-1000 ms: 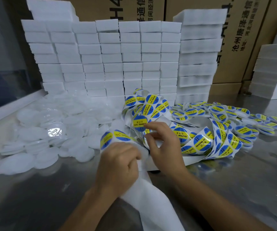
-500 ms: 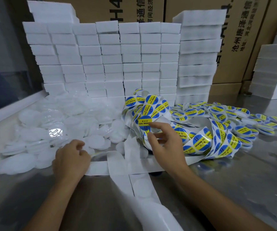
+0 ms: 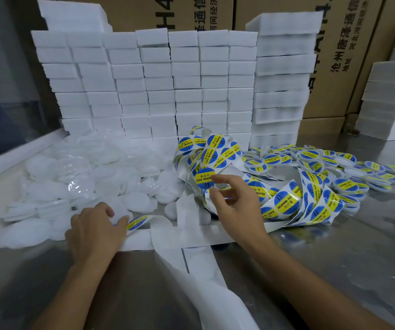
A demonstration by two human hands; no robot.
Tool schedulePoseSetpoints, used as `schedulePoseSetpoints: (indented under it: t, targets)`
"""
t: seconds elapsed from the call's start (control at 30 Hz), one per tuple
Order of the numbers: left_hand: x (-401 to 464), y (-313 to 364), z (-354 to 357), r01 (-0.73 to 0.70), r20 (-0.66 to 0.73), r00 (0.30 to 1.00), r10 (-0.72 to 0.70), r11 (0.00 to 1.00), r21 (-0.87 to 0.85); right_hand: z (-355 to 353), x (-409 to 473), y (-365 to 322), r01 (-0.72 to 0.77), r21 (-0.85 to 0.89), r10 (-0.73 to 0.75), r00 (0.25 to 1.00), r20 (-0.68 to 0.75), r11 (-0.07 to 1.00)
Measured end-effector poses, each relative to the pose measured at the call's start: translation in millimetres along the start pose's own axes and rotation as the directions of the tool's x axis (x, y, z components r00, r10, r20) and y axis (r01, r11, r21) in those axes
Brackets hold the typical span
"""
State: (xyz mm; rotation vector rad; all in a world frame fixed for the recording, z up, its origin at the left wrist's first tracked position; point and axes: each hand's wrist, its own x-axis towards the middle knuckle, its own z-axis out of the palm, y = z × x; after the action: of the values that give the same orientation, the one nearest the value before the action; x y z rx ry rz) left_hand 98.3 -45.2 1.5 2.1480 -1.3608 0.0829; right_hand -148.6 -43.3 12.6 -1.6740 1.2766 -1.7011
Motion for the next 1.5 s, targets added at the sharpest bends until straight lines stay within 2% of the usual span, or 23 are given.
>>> schedulePoseSetpoints:
  t: [0.17, 0.4, 0.5, 0.6, 0.7, 0.77, 0.9, 0.97, 1.03, 1.1, 1.17, 1.3, 1.5]
  targets:
    - [3.1, 2.0, 1.4, 0.036, 0.001, 0.999, -0.037, 0.985, -0.171, 1.2, -0.3, -0.4, -0.002, 0.001, 0.002, 1.000, -0.007, 1.000]
    - [-2.8, 11.6, -1.6, -0.155, -0.172, 0.982, 0.079, 0.859, -0.488, 1.2, 0.0, -1.7, 0.000, -0.004, 0.000, 1.000, -0.006, 1.000]
    - [-9.2, 23.2, -10.1, -0.196, -0.223, 0.972, 0.075, 0.780, -0.594, 1.2, 1.3, -2.5, 0.012, 0.010, -0.011, 0.999, -0.034, 1.000]
    - [-14.2, 35.6, -17.7, -0.139, -0.165, 0.986, 0.014, 0.610, -0.780, -0.6, 3.1, -1.8, 0.022, 0.004, -0.022, 0.997, -0.071, 1.000]
    - [-21.2, 48.4, -22.3, 0.039, 0.038, 0.999, -0.008, 0.333, -0.942, -2.0, 4.2, -1.7, 0.003, -0.024, -0.005, 0.996, -0.086, 1.000]
    - [-24.5, 54.5, -23.2, 0.165, 0.168, 0.986, 0.004, 0.173, -0.971, -2.9, 4.5, -2.8, -0.008, -0.020, 0.006, 0.996, -0.088, 1.000]
    - [-27.2, 58.3, -24.4, 0.291, 0.292, 0.956, 0.030, 0.044, -0.956, -4.1, 4.7, -7.8, -0.007, 0.039, 0.011, 0.996, -0.092, 0.999]
    - [-27.9, 58.4, -24.1, 0.320, 0.320, 0.947, 0.033, 0.008, -0.947, -4.3, 5.1, -12.1, -0.009, 0.071, 0.015, 0.996, -0.090, 0.997]
    - [-28.3, 58.4, -22.7, 0.338, 0.338, 0.940, 0.043, -0.003, -0.941, -5.6, 6.5, -16.8, -0.050, 0.186, 0.066, 0.995, -0.076, 0.981]
    - [-28.7, 58.5, -20.3, 0.357, 0.356, 0.933, 0.060, -0.010, -0.934, -7.3, 7.0, -22.4, -0.140, 0.351, 0.155, 0.988, -0.015, 0.926]
    - [-30.4, 59.8, -18.6, 0.377, 0.375, 0.924, 0.081, -0.017, -0.926, -7.3, 6.0, -25.9, -0.213, 0.425, 0.205, 0.977, 0.066, 0.880]
    - [-36.3, 64.1, -17.7, 0.382, 0.376, 0.916, 0.136, -0.021, -0.924, -1.4, 0.1, -28.4, -0.225, 0.400, 0.184, 0.973, 0.139, 0.889]
    - [-41.3, 67.1, -21.5, 0.386, 0.381, 0.905, 0.188, 0.011, -0.922, 3.3, -2.9, -28.0, -0.178, 0.339, 0.141, 0.982, 0.129, 0.924]
